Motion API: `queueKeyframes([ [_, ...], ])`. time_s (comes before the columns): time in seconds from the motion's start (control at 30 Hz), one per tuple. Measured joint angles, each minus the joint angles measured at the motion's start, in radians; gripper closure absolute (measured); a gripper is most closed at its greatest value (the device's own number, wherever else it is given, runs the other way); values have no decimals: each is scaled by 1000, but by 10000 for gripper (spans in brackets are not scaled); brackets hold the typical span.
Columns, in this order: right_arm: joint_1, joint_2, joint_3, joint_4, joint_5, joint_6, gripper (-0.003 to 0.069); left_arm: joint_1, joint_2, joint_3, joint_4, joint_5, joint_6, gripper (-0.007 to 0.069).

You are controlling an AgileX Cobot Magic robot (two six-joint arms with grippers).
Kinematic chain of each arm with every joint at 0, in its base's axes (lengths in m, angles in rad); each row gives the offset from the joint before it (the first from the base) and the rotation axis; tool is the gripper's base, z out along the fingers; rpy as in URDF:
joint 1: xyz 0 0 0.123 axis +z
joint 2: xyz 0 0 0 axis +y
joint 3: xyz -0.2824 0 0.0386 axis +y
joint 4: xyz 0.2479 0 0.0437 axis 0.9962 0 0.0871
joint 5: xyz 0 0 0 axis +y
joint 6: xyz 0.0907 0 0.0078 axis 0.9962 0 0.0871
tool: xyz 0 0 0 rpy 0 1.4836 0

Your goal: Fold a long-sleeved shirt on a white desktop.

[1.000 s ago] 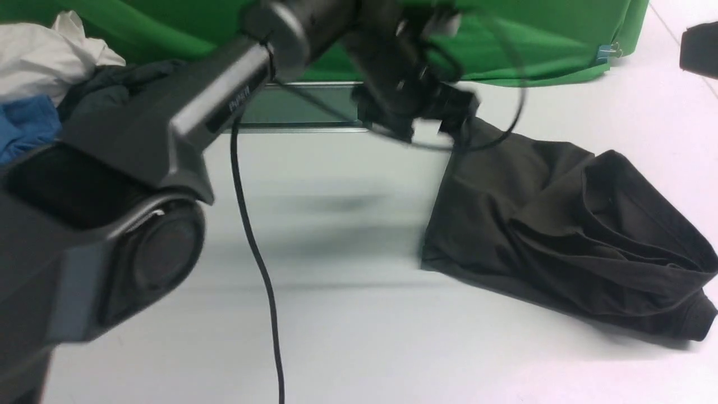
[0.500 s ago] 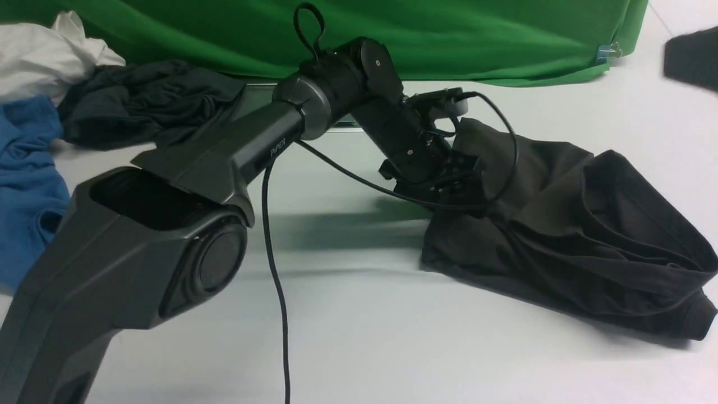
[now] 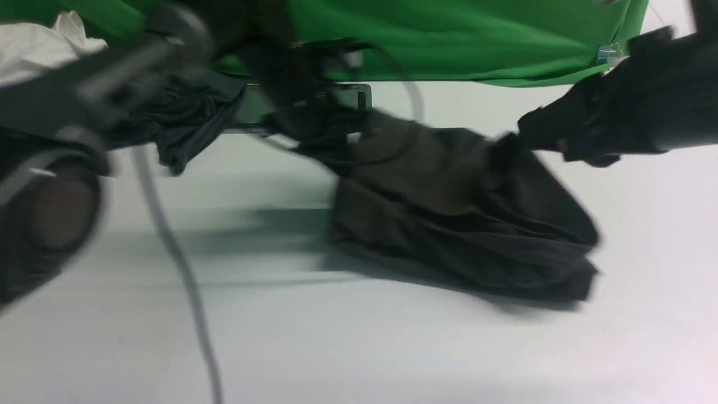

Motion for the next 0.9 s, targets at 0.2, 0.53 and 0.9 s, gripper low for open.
queueKeyframes([
  [0.2, 4, 98, -1, -1, -16, -21, 418, 163, -173, 408, 10, -272, 39, 588],
  [0.53, 177, 425, -206, -25, -23, -197, 389, 222, -238, 550, 21, -420, 88, 404],
  [0.9, 300, 709, -460, -158, -167, -361, 139, 240, -404, 552, 39, -353, 42, -50],
])
